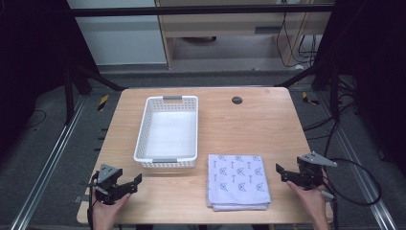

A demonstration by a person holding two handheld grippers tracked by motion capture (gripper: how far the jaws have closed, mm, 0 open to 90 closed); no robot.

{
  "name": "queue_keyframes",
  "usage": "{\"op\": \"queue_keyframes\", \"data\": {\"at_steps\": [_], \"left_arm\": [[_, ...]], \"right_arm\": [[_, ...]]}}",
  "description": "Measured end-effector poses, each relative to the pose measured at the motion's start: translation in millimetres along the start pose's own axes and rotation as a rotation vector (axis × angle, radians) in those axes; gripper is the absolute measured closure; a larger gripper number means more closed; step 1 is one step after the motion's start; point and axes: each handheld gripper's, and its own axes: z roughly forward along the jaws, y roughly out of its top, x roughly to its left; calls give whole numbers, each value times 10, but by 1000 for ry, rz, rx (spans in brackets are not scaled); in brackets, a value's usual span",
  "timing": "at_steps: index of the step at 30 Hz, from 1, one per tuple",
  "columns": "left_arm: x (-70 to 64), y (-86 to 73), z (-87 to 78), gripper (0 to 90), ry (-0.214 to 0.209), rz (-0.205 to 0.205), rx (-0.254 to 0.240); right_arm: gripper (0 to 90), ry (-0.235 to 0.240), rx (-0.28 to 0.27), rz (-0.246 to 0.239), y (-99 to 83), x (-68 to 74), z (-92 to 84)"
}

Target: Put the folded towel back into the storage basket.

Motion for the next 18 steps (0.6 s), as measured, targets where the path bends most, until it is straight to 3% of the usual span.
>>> {"op": "queue_keyframes", "data": {"at_steps": [9,18], "left_arm": [[-175,3,-8,183,-23,39,-10],[-287,2,-3,183,-62,49,-18]], "right_arm": [[112,19,-1,-31,26,95,-7],[150,45,-4,-40,50,135,-34]]}}
